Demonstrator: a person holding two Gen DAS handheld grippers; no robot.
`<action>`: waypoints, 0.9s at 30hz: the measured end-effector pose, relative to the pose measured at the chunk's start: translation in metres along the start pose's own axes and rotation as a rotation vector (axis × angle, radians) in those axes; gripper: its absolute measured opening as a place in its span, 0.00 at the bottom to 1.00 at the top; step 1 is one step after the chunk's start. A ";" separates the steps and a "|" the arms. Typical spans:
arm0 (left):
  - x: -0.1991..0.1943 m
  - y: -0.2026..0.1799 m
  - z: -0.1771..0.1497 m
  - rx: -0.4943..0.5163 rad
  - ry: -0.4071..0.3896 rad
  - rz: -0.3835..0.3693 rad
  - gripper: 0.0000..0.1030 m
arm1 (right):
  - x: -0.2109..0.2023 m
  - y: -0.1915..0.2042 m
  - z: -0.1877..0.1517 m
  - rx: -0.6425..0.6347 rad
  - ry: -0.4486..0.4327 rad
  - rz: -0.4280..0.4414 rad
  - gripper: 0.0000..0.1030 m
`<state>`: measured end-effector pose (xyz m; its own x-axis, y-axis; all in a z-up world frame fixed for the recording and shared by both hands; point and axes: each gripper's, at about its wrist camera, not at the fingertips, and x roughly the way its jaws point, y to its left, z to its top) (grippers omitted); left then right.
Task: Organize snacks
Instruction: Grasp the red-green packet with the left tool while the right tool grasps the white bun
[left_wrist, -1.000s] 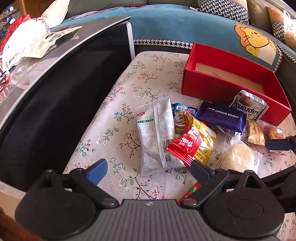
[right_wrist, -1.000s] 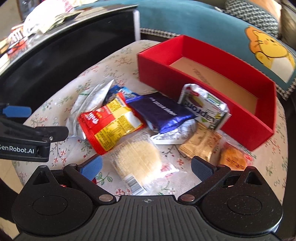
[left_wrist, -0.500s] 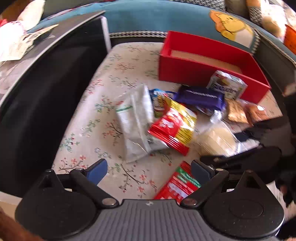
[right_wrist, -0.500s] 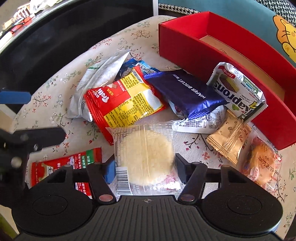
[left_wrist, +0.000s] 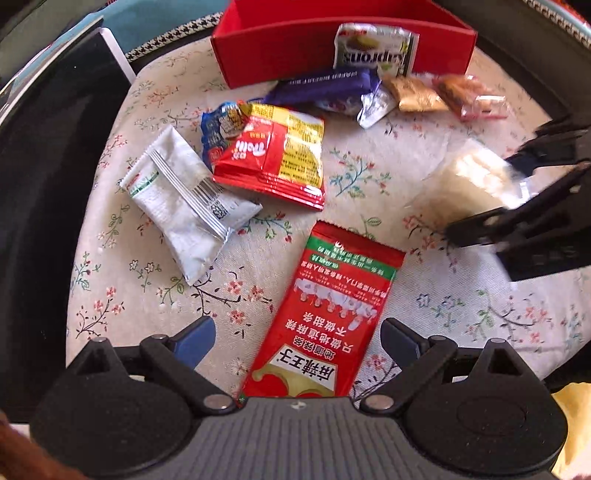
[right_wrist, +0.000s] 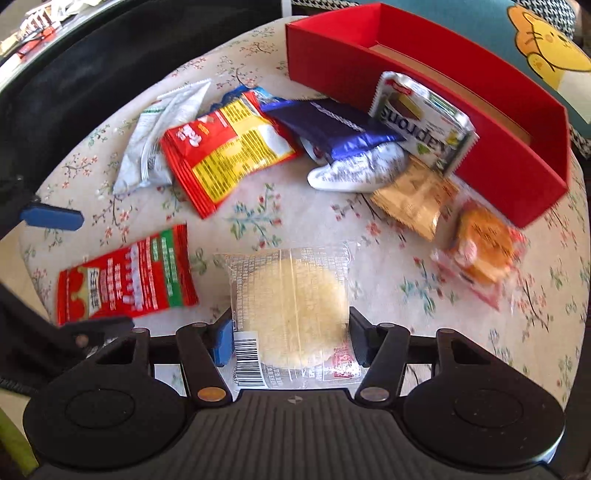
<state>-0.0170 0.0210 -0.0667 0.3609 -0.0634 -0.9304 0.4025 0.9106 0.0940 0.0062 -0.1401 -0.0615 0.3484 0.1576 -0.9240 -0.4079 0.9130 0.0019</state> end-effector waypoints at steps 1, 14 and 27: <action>0.003 0.001 0.000 -0.005 0.011 -0.003 1.00 | -0.002 -0.002 -0.004 0.008 0.002 -0.003 0.64; -0.007 -0.016 0.004 -0.058 0.002 -0.047 0.98 | -0.004 -0.004 -0.024 -0.005 -0.025 -0.051 0.71; 0.005 -0.014 0.012 -0.089 -0.005 0.019 1.00 | 0.006 -0.017 -0.019 0.053 -0.043 -0.014 1.00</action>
<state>-0.0109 0.0029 -0.0689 0.3723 -0.0477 -0.9269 0.3194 0.9443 0.0797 -0.0011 -0.1619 -0.0742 0.3904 0.1595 -0.9067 -0.3577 0.9338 0.0103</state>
